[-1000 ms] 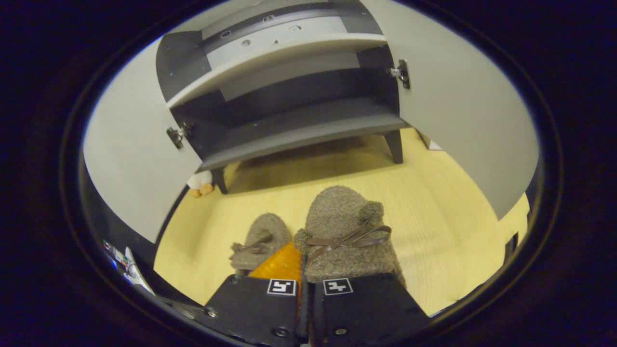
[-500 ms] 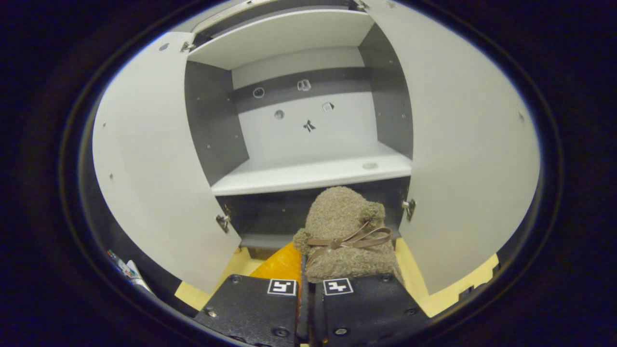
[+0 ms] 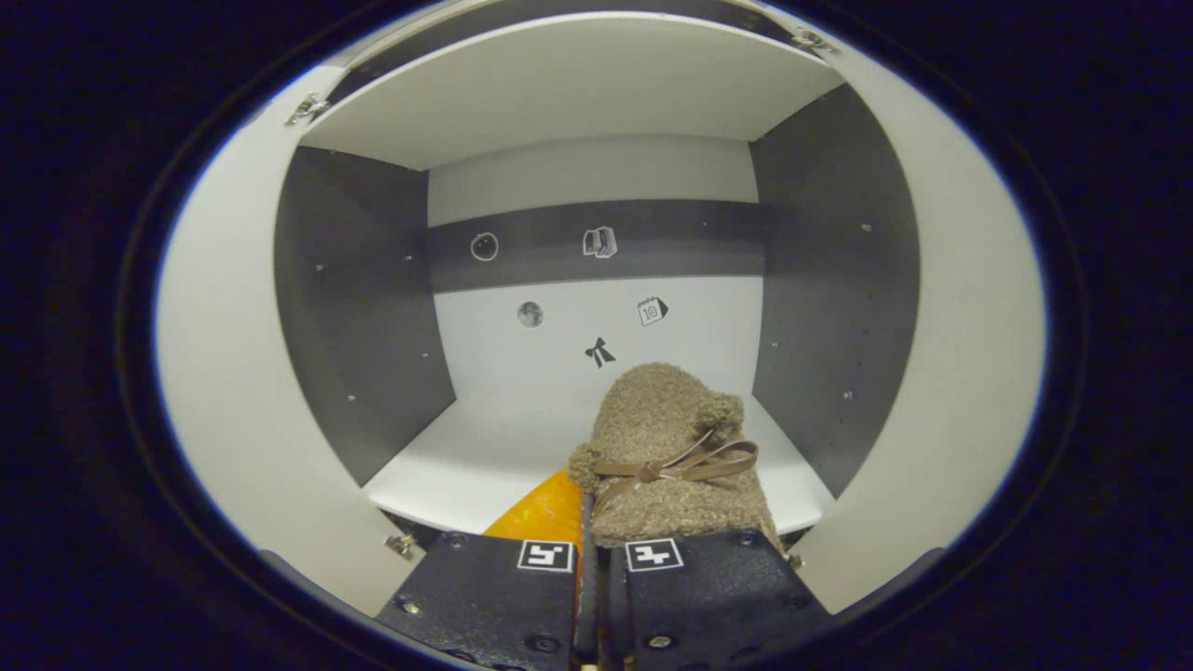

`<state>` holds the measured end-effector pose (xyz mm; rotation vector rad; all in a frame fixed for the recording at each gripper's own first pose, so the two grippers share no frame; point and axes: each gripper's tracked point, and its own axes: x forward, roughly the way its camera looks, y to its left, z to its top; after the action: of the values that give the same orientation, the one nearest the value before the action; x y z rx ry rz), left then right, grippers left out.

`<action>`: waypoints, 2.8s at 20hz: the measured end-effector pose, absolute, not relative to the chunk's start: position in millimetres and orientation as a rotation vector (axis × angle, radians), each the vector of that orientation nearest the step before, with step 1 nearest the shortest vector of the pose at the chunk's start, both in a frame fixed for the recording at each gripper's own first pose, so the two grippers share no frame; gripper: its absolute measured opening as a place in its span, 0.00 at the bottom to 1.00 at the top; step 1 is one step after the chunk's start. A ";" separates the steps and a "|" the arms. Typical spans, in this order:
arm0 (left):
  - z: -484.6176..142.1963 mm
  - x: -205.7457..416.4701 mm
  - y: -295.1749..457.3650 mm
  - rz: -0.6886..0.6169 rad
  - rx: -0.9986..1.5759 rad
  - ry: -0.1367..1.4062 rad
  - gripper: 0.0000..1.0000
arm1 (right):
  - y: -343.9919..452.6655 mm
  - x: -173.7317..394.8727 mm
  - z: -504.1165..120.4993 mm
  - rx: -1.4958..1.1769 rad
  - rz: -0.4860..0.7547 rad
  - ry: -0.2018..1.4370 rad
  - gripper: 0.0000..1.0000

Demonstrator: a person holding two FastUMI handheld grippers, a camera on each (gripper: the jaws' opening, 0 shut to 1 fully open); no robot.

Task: Grab one shoe with the right hand and put it into the shoe cabinet, grab the other shoe with the left hand and put it into the shoe cabinet; then close the right door with the right hand and the left door with the left hand.

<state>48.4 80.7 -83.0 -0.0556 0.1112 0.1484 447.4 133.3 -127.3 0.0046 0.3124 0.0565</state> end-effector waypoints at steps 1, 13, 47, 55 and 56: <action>-82.7 50.0 80.7 0.161 -0.055 0.112 0.96 | 132.2 466.1 -130.8 0.003 0.048 0.333 0.07; -80.0 69.7 75.4 0.226 -0.052 0.122 0.96 | 125.5 551.4 -209.7 0.015 0.035 0.773 0.12; -160.0 64.5 28.9 -0.034 0.014 0.212 0.96 | 43.2 142.7 -92.6 0.069 -0.011 0.126 1.00; -301.8 79.4 -49.9 -0.186 -0.018 0.470 0.97 | -5.8 79.3 -108.3 0.024 -0.064 0.106 1.00; -321.3 80.7 -60.7 -0.203 -0.034 0.509 0.97 | -11.5 78.5 -112.5 0.026 -0.071 0.117 1.00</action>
<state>80.7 -60.7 -321.3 -0.0337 0.5094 -0.2033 78.5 -11.5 -112.5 0.0261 0.1167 -0.0714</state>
